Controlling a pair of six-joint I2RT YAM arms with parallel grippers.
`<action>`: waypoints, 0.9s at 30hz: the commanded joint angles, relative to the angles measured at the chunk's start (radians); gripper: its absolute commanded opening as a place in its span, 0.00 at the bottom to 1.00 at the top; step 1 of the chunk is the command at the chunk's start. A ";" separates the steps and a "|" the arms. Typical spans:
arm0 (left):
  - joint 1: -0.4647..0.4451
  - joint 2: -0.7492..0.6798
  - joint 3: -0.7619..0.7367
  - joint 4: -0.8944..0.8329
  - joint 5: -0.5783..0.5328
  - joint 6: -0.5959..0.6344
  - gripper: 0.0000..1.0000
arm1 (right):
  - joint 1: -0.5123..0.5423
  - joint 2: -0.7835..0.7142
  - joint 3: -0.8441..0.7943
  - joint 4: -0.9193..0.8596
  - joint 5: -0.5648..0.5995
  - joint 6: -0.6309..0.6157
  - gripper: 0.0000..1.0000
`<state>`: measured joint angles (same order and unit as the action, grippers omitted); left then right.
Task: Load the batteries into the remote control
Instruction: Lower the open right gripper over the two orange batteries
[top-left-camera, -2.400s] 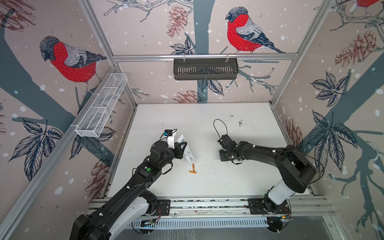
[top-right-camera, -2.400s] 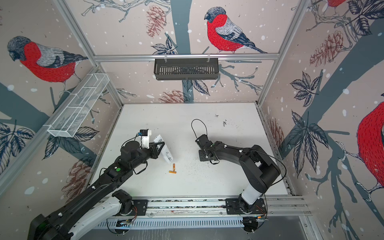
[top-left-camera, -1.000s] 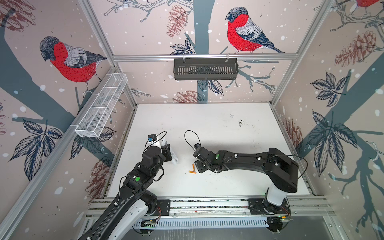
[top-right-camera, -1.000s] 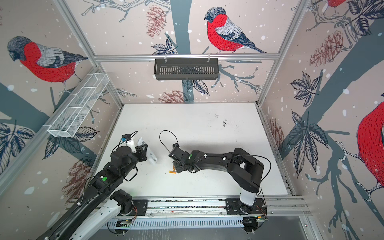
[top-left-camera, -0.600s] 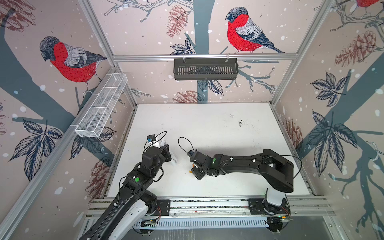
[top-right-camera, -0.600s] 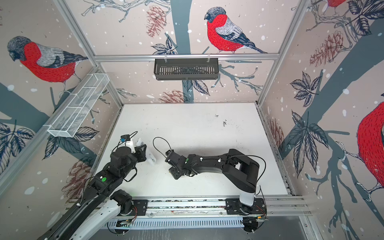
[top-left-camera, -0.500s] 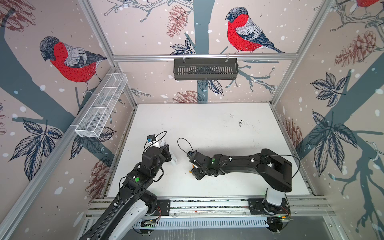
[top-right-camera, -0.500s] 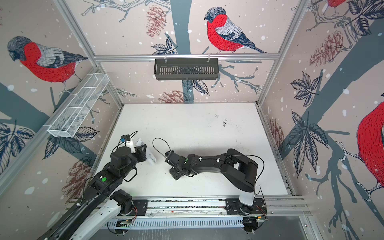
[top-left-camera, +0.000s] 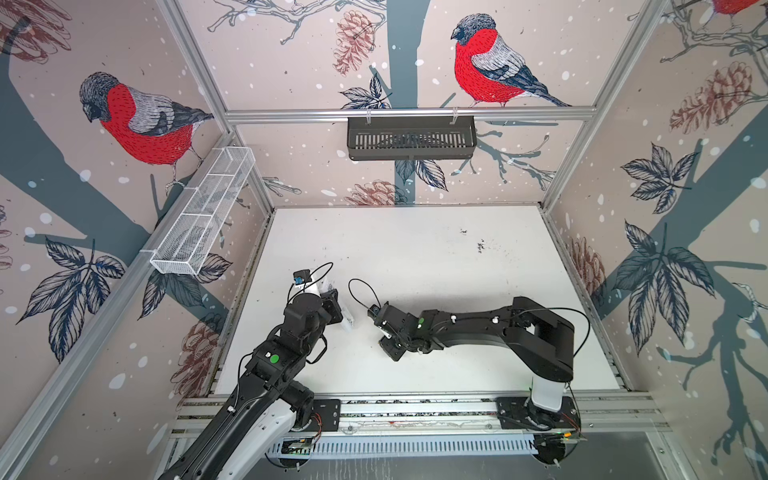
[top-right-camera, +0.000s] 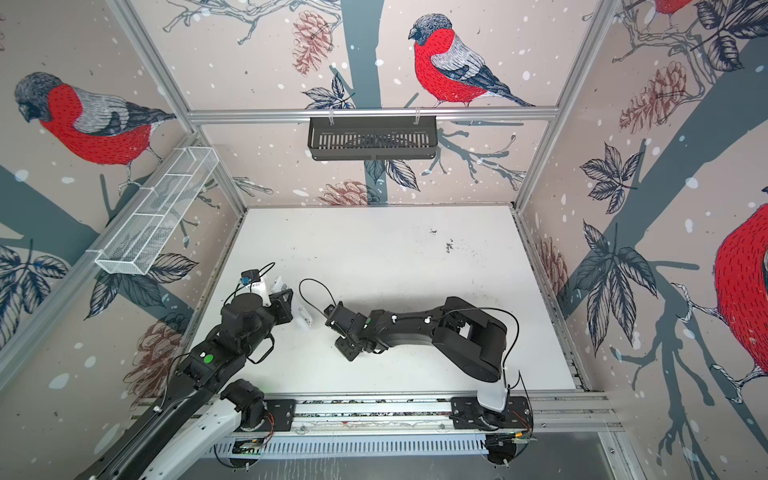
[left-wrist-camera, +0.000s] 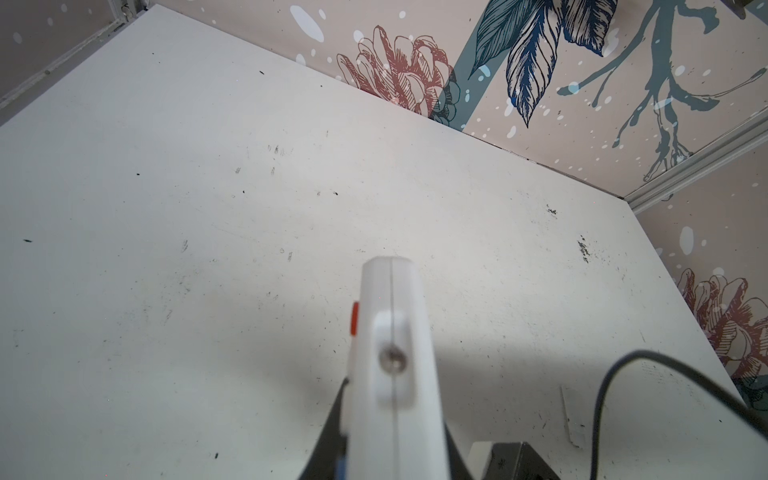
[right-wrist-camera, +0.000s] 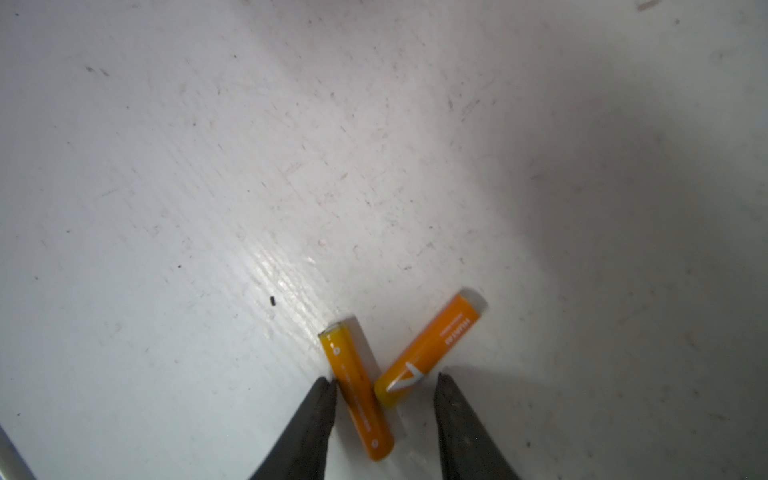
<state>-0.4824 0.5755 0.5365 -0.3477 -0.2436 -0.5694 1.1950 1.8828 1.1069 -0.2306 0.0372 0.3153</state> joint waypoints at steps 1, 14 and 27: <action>0.002 -0.003 -0.003 0.025 -0.006 -0.001 0.00 | 0.015 0.011 0.002 -0.039 -0.028 -0.004 0.40; 0.005 -0.005 -0.005 0.029 -0.002 -0.004 0.00 | 0.036 0.001 -0.017 -0.077 -0.015 -0.009 0.34; 0.007 0.004 -0.007 0.050 0.029 0.004 0.00 | 0.043 -0.031 -0.052 -0.101 -0.016 -0.024 0.16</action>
<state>-0.4793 0.5781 0.5304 -0.3462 -0.2363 -0.5697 1.2339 1.8542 1.0672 -0.2352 0.0502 0.2993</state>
